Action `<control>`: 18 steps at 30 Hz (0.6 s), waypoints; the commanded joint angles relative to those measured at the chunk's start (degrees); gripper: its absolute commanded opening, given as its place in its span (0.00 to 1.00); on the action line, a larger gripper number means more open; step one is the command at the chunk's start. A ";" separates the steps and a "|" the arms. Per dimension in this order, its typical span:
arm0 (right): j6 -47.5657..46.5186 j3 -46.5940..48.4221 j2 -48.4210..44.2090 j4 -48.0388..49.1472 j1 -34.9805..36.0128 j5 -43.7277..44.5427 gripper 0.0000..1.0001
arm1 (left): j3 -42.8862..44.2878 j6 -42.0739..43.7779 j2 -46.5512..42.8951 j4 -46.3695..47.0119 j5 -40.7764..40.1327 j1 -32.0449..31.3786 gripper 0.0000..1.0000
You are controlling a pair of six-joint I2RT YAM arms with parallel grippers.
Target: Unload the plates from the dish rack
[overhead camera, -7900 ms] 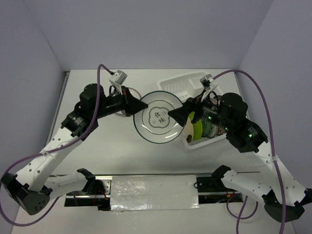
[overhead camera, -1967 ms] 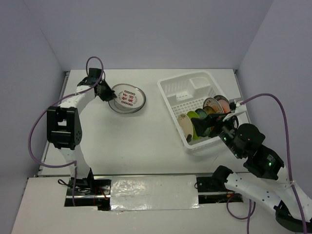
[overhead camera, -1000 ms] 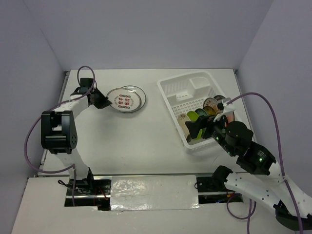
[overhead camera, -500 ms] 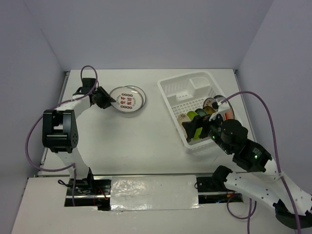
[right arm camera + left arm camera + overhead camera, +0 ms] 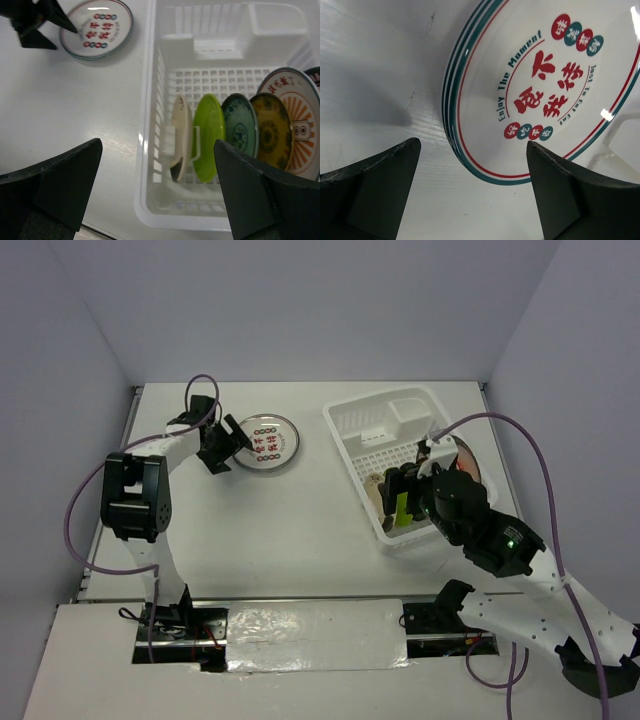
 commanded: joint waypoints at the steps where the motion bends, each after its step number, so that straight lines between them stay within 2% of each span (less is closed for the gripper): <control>1: -6.25 3.95 3.96 -3.48 -0.38 10.19 1.00 | 4.09 1.97 -0.77 -5.78 -3.66 0.39 1.00; 3: -9.76 3.69 5.73 -3.83 -1.08 14.07 1.00 | 5.68 2.33 -2.17 -8.14 -4.80 0.30 0.99; 4: -11.26 3.34 6.78 -4.44 -3.43 17.13 1.00 | 5.86 3.37 -3.31 -9.21 -6.02 0.13 1.00; 6: -14.77 2.81 9.51 -4.45 -9.05 17.87 1.00 | 5.95 4.52 -6.38 -12.80 -8.75 -0.31 0.99; 8: -16.19 2.81 10.92 -2.87 -18.16 13.85 1.00 | 2.89 6.45 -14.01 -13.53 -10.60 -0.84 1.00; 10: -19.00 1.24 11.01 1.33 -21.63 12.60 0.98 | -2.30 10.47 -24.20 -12.74 -10.69 -2.94 1.00; 12: -21.11 0.53 11.71 3.89 -23.75 13.20 0.90 | -7.55 15.74 -33.23 -13.26 -10.26 -6.45 1.00; 13: -22.16 0.44 12.76 4.69 -24.45 14.17 0.82 | -9.15 17.17 -36.16 -13.70 -9.90 -7.86 1.00; 15: -24.19 0.35 14.60 7.22 -25.07 15.23 0.78 | -13.72 21.55 -43.64 -14.92 -8.59 -11.38 0.99; 18: -26.13 0.00 16.71 9.69 -26.22 13.83 0.71 | -18.30 25.07 -52.87 -17.04 -8.58 -12.62 1.00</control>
